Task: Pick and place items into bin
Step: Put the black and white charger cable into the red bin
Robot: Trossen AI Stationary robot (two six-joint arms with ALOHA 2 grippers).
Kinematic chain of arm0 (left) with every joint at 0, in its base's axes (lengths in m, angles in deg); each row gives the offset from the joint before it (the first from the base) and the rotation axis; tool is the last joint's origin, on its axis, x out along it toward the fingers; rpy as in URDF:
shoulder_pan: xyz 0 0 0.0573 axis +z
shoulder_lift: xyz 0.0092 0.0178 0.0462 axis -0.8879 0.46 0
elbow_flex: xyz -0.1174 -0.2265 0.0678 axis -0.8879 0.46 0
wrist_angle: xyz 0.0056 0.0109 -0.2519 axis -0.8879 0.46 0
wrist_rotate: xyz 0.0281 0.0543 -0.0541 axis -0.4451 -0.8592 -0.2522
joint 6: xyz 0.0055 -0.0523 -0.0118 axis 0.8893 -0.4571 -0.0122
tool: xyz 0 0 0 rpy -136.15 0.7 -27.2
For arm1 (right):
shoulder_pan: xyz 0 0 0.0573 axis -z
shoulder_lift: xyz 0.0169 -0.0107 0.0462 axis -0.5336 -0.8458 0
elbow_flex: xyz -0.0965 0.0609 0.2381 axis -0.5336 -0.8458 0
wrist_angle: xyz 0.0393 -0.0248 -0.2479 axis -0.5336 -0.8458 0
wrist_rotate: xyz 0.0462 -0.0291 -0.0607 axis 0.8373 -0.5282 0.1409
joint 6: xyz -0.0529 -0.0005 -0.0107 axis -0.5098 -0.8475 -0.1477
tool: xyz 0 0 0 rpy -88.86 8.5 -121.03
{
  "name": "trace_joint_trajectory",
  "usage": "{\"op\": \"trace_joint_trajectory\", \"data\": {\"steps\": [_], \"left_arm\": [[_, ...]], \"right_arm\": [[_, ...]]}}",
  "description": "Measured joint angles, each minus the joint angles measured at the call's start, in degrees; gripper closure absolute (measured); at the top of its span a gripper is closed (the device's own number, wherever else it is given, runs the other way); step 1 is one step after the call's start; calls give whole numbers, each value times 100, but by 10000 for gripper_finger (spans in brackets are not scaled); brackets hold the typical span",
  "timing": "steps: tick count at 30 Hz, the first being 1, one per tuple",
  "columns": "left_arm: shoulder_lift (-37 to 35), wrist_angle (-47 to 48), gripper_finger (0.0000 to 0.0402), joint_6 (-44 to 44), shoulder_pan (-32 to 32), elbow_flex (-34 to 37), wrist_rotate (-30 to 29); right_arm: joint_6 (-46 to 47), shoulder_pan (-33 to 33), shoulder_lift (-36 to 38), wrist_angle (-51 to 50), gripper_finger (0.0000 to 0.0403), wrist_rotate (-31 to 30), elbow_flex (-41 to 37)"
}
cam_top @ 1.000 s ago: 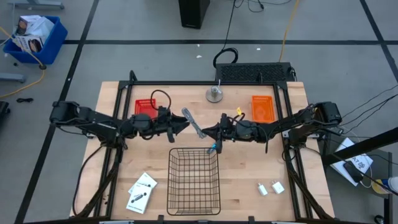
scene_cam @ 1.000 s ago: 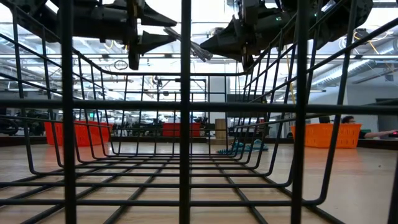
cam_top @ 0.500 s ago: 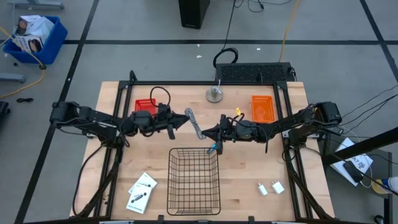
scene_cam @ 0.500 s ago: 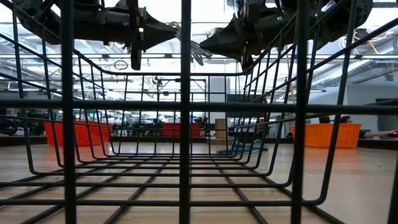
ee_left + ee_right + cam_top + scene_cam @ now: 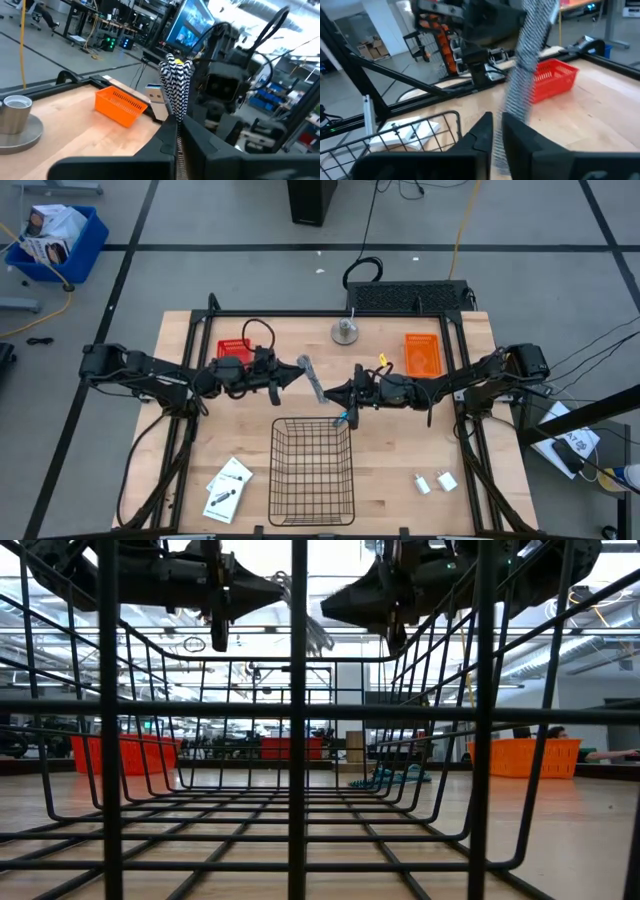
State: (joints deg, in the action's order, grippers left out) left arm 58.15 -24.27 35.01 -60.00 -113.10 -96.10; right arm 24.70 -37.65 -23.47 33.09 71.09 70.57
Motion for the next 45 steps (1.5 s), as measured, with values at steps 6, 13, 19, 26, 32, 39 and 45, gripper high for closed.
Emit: {"op": "trace_joint_trajectory", "data": {"steps": [6, 13, 19, 26, 32, 39, 45], "left_arm": [[-216, 632, 394, 16, -1, 1, 112], [-1271, 2276, 393, 148, 0, 2, -207], [-2464, 4022, 384, -14, 0, 2, -676], [-3610, 5889, 394, -288, -1, 2, -1632], [-4247, 6608, 384, -280, 0, 2, -2333], [-4782, 7241, 384, -160, 0, 2, -3056], [-4924, 8035, 394, -361, 0, 2, -3893]], "right_arm": [[-75, -146, 37, 227, 299, 8, 0], [-203, -158, 46, 520, 251, 11, 0], [-291, -158, 46, 768, 241, 13, 0], [-384, -105, 48, 1005, 246, 13, 0], [-387, -48, 48, 1122, 247, 13, 0], [-486, -29, 48, 1118, 248, 13, 0], [-487, -29, 48, 1118, 250, 13, 0]]}}
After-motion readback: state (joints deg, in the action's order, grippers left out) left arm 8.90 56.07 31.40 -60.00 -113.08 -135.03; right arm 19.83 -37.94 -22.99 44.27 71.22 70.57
